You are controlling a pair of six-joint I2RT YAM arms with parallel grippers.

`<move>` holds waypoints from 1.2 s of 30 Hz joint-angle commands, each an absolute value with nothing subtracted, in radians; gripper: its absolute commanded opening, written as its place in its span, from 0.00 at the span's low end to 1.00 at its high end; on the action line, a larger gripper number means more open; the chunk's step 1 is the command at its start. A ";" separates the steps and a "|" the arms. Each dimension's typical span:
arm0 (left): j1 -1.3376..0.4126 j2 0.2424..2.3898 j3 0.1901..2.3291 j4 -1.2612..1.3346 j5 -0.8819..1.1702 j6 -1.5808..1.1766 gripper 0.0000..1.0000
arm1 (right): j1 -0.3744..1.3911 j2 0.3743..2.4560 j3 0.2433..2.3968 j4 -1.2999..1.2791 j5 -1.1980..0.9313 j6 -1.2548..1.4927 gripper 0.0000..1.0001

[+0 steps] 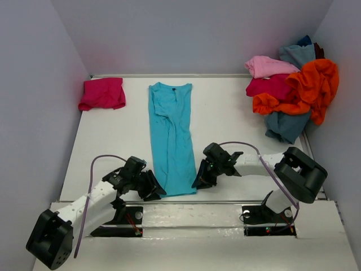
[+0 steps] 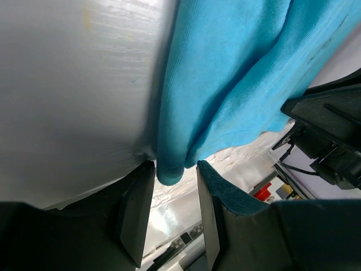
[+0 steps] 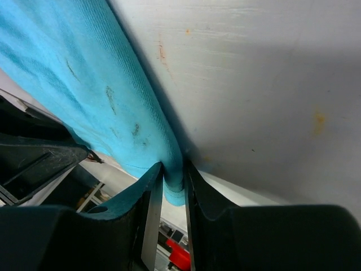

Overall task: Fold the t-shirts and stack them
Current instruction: Fold the tshirt

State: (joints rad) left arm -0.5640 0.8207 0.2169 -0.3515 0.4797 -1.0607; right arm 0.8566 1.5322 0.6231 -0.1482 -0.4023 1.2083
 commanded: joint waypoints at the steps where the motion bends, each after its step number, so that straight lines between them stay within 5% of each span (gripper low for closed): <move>1: -0.569 0.775 0.176 -0.442 0.429 -1.075 0.49 | 0.853 1.549 0.609 -0.126 -0.403 1.198 0.28; 9: -0.569 0.773 0.186 -0.457 0.422 -1.075 0.48 | 0.853 1.574 0.624 -0.138 -0.413 1.192 0.27; 15: -0.569 0.805 0.192 -0.437 0.422 -1.072 0.47 | 0.853 1.539 0.629 -0.192 -0.374 1.187 0.15; 36: -0.569 0.893 0.222 -0.405 0.417 -1.048 0.43 | 0.844 1.494 0.627 -0.268 -0.331 1.181 0.14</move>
State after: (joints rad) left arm -0.5636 0.8738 0.2203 -0.3588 0.4934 -1.0813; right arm 0.8501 1.5173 0.6258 -0.2195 -0.3733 1.1969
